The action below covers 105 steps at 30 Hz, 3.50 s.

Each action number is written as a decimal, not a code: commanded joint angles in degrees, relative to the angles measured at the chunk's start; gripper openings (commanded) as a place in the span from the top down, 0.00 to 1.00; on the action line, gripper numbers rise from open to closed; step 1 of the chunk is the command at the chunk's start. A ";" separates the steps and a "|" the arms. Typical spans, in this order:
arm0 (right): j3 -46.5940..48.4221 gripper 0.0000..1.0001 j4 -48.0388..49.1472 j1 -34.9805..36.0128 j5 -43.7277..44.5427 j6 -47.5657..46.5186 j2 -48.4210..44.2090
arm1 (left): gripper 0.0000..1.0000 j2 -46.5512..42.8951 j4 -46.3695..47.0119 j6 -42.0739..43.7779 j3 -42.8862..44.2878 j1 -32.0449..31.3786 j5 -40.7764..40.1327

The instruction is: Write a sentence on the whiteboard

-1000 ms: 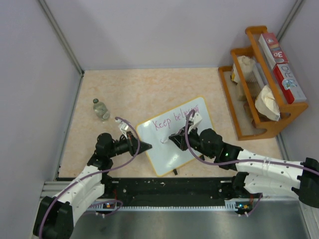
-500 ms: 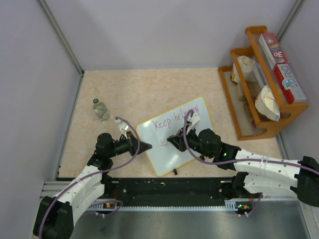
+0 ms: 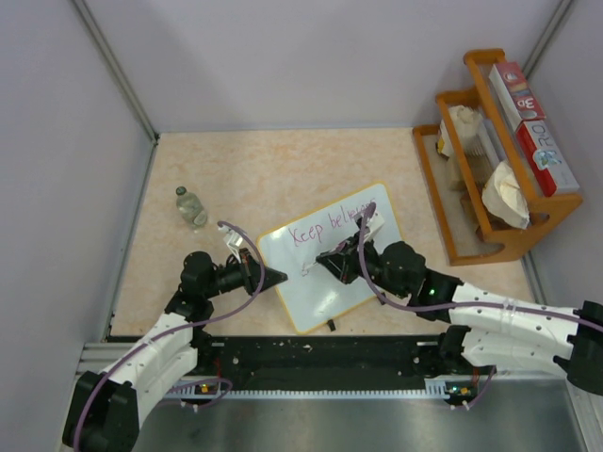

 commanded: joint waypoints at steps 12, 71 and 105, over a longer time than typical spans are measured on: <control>2.87 1.00 -0.31 -3.51 -1.02 -0.51 -1.91 | 1.00 -0.07 -3.53 8.28 -1.93 -0.62 1.64; 1.19 1.00 -0.31 -7.29 -0.58 0.64 -4.29 | 1.00 0.37 -3.44 8.28 -1.84 -0.53 1.73; -2.14 1.00 -1.19 -7.29 -0.41 2.04 -1.38 | 1.00 0.02 -3.53 8.28 -1.93 -0.62 1.64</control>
